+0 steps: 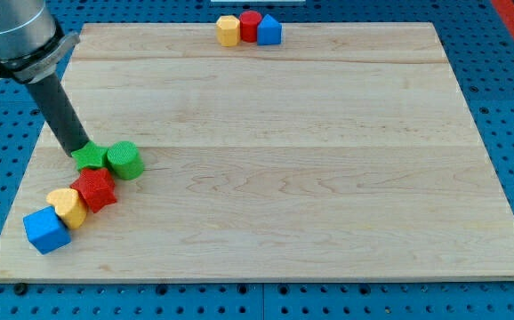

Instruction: Push the blue cube into the group of blocks

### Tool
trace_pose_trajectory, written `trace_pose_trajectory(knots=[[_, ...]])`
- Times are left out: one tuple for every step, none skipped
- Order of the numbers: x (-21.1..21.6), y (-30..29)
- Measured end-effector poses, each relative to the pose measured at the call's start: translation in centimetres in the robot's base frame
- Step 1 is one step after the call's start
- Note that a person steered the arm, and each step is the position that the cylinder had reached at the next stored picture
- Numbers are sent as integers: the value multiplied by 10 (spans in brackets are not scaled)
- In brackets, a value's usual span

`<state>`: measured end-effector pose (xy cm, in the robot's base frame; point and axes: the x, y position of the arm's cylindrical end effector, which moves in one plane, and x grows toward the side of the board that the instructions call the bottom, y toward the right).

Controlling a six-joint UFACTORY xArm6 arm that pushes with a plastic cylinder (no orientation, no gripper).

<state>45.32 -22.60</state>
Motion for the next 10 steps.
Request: trace_pose_trajectory(knots=[[3, -20], [24, -58], [61, -59], [65, -56], [66, -65], [101, -75], [141, -74], [138, -33], [128, -27], [118, -27]])
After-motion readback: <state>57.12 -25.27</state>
